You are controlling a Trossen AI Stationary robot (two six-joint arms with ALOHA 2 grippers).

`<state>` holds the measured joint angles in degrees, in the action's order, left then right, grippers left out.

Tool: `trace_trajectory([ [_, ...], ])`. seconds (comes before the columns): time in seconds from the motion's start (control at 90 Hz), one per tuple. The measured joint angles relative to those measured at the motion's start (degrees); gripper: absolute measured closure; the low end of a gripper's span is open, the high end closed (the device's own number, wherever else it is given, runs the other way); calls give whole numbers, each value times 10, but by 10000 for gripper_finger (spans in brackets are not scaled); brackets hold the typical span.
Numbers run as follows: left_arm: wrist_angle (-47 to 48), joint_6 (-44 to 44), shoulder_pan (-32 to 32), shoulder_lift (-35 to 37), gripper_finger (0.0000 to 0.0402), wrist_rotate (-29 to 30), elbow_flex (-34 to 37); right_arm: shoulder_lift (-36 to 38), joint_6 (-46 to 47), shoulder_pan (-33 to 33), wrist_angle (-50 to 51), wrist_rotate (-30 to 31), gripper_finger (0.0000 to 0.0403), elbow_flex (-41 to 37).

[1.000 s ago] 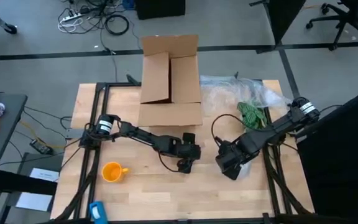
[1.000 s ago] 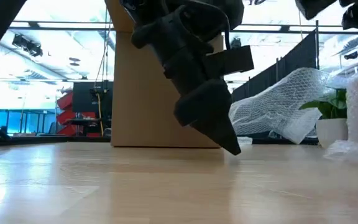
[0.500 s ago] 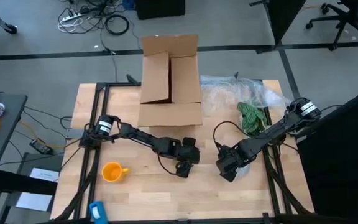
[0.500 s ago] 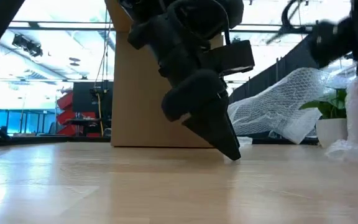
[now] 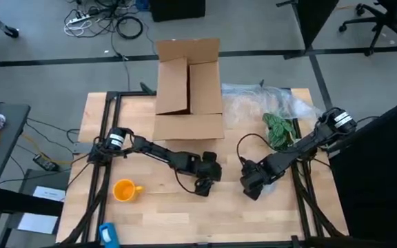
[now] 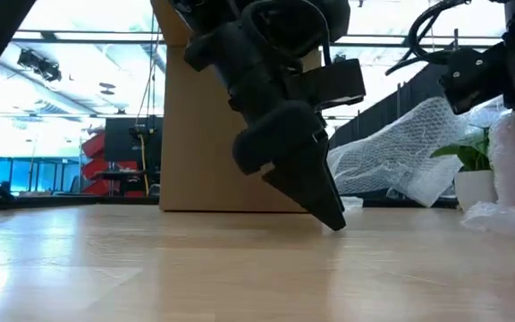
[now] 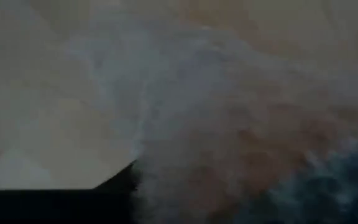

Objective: Wrap mug
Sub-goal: Put the wrapped orange mug into the brown box

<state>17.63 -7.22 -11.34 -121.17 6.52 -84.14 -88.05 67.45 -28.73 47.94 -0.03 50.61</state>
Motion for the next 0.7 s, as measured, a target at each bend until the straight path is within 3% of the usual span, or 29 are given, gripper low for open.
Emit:
trace_trajectory([
  [0.056,35,3,-1,5,154,0,-4,-1,-3,0,0,-3,342,9],
  [0.289,175,66,-31,57,154,49,-7,-2,-69,0,-15,-27,342,122],
  [0.567,213,106,-79,67,154,63,21,-1,-206,-21,-15,7,342,372],
  [0.7,211,106,-87,67,154,63,28,0,-347,-28,-57,65,342,495],
])
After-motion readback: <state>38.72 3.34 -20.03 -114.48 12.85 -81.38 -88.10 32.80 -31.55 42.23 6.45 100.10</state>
